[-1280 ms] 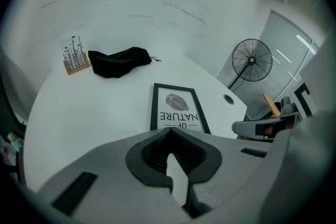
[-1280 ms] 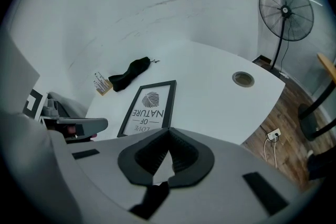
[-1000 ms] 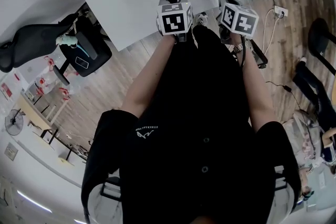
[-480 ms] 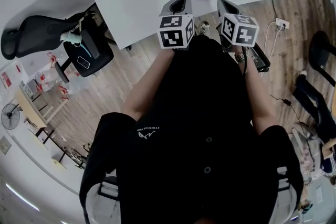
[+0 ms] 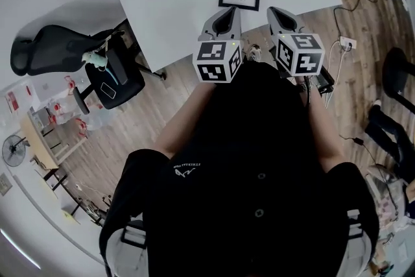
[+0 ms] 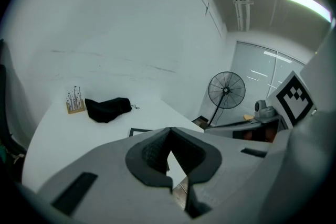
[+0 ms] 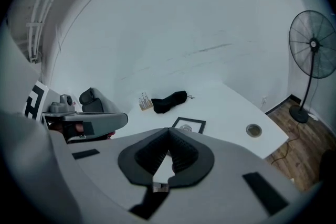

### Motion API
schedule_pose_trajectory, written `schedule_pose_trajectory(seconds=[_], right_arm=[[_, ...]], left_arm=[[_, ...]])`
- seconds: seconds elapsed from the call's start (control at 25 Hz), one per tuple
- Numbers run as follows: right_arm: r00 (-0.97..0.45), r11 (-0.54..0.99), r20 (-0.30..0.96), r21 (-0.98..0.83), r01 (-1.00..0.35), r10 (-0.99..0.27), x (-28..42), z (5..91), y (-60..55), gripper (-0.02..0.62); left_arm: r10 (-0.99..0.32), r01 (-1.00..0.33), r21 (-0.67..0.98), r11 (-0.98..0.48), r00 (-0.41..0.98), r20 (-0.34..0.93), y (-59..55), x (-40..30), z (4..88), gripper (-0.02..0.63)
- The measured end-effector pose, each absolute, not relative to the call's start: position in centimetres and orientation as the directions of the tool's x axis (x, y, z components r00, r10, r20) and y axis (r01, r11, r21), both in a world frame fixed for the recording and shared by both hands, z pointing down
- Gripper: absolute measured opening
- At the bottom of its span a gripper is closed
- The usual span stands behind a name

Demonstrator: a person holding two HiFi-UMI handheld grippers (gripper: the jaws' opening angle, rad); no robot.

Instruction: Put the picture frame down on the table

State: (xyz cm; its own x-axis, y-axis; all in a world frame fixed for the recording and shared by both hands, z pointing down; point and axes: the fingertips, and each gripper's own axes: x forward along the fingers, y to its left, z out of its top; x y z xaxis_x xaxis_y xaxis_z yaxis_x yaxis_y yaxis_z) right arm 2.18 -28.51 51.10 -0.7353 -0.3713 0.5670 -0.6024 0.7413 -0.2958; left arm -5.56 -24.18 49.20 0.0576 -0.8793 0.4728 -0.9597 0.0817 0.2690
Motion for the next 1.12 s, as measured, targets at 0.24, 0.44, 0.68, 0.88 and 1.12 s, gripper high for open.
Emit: schedule_pose_trajectory(seconds=[0.24,0.44,0.68,0.88,1.12], right_arm=[[-0.772,0.759,0.492,-0.293,-0.582,-0.402,2.4,47.7,-28.3,-0.002],[-0.787,0.77,0.43,-0.266,-0.579,-0.443,2.7,45.0,-28.5,-0.002],[-0.808,0.789,0.342,-0.234,-0.568,-0.48,3.3,41.1,-29.3,-0.001],[-0.823,0.798,0.261,-0.222,-0.56,-0.505,3.7,37.3,-29.9,-0.002],[-0.83,0.803,0.158,-0.21,-0.557,-0.535,4.0,32.8,-30.4,-0.001]], left_arm=[[-0.916,-0.971,0.224,0.078,0.019,0.4,-24.0,-5.6,45.5,0.008],[-0.938,-0.973,0.213,0.092,-0.013,0.347,-23.8,-6.1,43.0,0.008],[-0.964,-0.976,0.19,0.106,-0.054,0.26,-23.8,-6.4,39.3,0.008],[-0.983,-0.978,0.183,0.104,-0.073,0.171,-23.9,-6.9,35.3,0.006],[-0.994,-0.979,0.177,0.098,-0.087,0.071,-24.2,-7.4,31.0,0.006]])
